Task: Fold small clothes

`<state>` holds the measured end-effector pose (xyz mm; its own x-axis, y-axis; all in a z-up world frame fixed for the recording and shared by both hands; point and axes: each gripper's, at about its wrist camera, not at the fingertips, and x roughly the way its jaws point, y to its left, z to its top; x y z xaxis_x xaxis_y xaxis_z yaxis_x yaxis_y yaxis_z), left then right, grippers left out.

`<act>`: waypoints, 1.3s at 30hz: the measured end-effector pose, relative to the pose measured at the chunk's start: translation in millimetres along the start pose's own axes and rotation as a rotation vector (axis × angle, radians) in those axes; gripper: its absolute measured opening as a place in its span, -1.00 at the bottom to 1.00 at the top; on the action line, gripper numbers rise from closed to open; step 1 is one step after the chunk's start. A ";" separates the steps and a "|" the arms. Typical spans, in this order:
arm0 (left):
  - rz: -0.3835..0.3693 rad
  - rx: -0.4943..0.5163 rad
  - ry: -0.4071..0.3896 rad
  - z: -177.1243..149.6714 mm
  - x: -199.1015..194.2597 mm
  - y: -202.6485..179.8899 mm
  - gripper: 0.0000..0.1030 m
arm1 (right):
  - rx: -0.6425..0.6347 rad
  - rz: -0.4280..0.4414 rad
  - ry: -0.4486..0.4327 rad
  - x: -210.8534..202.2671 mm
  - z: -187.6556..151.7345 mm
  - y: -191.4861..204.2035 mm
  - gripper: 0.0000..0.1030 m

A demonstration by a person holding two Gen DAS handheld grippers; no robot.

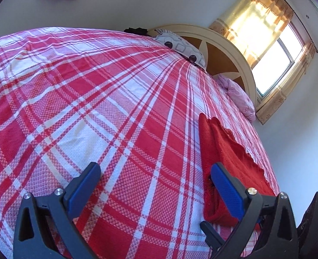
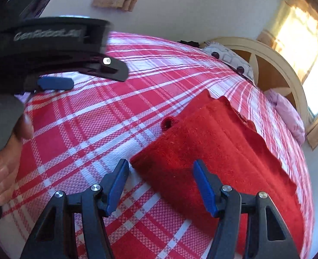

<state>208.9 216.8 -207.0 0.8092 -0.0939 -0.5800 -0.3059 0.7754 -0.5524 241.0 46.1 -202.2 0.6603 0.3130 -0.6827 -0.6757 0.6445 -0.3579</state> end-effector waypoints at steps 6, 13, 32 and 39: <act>-0.097 0.076 0.135 13.1 14.5 -17.6 1.00 | 0.008 -0.001 -0.017 3.4 -4.0 3.7 -0.06; -0.185 0.246 0.204 65.1 42.9 -72.9 1.00 | 0.033 0.011 -0.019 5.2 -4.9 1.1 -0.06; -0.120 0.383 0.426 63.6 163.0 -118.2 -0.03 | 0.039 0.001 -0.030 6.7 -5.6 0.0 -0.06; -0.209 0.317 0.436 64.0 161.9 -108.2 -0.75 | 0.050 0.005 -0.034 7.5 -6.3 -2.9 -0.33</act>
<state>405.2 157.7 -202.9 0.5341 -0.4619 -0.7081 0.0577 0.8555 -0.5146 245.9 42.2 -210.4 0.6685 0.3393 -0.6618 -0.6622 0.6766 -0.3220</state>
